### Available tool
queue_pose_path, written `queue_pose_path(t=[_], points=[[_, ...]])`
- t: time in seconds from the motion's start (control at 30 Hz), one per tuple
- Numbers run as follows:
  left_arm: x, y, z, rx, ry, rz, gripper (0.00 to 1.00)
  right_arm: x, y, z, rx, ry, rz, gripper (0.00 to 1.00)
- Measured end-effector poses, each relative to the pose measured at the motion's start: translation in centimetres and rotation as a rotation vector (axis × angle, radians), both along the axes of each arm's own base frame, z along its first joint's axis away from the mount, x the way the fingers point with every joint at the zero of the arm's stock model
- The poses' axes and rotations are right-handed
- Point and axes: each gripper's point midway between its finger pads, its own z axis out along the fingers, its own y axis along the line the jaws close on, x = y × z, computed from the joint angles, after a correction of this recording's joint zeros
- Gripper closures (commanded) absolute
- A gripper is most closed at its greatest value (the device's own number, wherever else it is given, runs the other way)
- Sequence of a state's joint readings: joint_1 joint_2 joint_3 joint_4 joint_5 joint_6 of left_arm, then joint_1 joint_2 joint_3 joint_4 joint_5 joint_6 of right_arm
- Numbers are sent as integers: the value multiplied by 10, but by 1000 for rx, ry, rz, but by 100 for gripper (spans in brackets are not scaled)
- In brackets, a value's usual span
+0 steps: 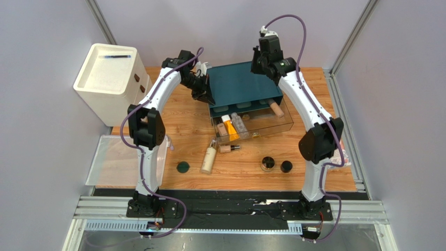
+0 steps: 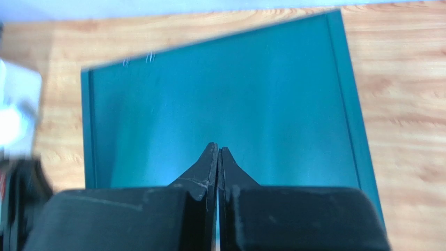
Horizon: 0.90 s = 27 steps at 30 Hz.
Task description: Organize the makeup
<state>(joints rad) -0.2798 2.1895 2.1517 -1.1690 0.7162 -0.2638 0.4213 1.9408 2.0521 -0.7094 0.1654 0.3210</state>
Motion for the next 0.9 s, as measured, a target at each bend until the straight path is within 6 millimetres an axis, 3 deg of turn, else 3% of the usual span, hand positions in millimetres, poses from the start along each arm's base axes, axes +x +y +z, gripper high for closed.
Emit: queue_pose_path(t=[0.1,0.2,0.3,0.47,0.63,0.73,0.83,0.9], points=[[0,0,0,4,1,3,100,34,-11,-12,60,20,-14,100],[0,0,0,9,3,11,100,50,-18,-50,97,107,-12,100],[0,1,1,17,3,18,100,51,-22,-89,119,210,-8,100],[4,5,7,57,-45,39,95,50,-16,-95,167,230,15,100],[6,26,40,125,-187,105,54,51,-13,-97,186,226,29,100],[-15,45,74,150,-298,152,19,50,-12,-97,194,221,36,100],[-44,61,92,167,-365,179,15,50,-12,-98,201,217,41,100],[-70,71,87,183,-374,189,16,50,-12,-98,206,213,45,100]])
